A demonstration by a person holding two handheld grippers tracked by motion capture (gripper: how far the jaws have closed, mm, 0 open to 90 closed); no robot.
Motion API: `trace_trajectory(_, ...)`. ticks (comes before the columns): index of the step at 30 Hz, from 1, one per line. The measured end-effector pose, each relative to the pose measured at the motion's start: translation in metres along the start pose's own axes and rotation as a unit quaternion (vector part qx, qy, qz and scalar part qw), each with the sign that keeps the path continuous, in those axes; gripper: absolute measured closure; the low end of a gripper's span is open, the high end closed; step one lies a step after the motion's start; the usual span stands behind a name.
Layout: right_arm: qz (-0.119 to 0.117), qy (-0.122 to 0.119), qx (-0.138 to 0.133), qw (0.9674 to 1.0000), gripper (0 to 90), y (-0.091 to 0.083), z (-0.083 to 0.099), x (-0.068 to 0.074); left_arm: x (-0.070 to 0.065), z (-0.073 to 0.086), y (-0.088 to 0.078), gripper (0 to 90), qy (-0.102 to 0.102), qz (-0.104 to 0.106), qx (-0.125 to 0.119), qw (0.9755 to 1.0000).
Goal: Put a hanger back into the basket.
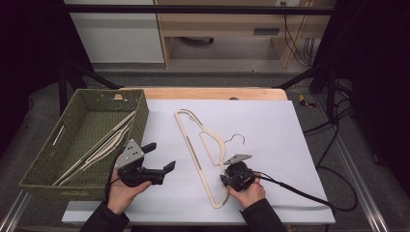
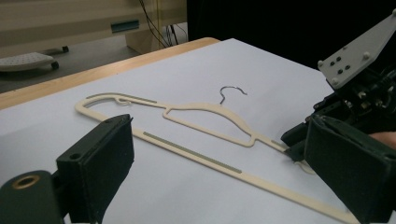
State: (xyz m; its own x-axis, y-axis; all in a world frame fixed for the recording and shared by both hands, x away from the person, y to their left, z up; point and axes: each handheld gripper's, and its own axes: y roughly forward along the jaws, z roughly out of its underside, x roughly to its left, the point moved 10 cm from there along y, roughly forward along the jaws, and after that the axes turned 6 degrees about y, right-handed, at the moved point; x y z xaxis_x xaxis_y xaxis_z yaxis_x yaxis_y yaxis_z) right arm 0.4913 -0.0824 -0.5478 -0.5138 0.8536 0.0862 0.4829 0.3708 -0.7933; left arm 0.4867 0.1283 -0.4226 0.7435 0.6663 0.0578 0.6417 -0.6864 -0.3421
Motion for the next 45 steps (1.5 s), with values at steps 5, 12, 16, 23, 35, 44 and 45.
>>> trace_trajectory(5, -0.001, 0.038, 0.022, 0.999, 77.3, -0.009, 0.007, -0.012, -0.001, 0.003, 0.001, 8.4, 0.004, 0.0, 0.007, 1.0)
trace_trajectory(12, 0.025, 0.058, 0.036, 0.9973, 79.0, -0.018, 0.014, -0.033, 0.0, 0.005, 0.002, 8.5, 0.001, 0.001, 0.011, 0.9999)
trace_trajectory(16, 0.013, 0.045, 0.004, 0.9989, 67.1, -0.017, 0.008, -0.035, -0.001, 0.006, 0.004, 8.5, 0.001, 0.003, 0.015, 0.9999)
trace_trajectory(23, 0.027, 0.028, 0.001, 0.9993, 69.2, -0.011, 0.009, -0.035, -0.005, 0.009, 0.011, 8.4, 0.003, 0.009, 0.025, 0.9996)
trace_trajectory(35, 0.025, 0.025, 0.006, 0.9994, 80.1, -0.011, 0.007, -0.039, -0.009, 0.007, 0.035, 8.3, -0.001, 0.019, 0.049, 0.9986)
trace_trajectory(44, 0.032, -0.018, -0.025, 0.999, 80.3, -0.031, -0.003, -0.041, -0.012, -0.01, 0.089, 9.0, -0.001, 0.025, 0.069, 0.9973)
trace_trajectory(45, 0.028, -0.019, -0.028, 0.999, 80.2, -0.033, -0.003, -0.039, -0.013, -0.011, 0.1, 9.2, -0.002, 0.028, 0.074, 0.9969)
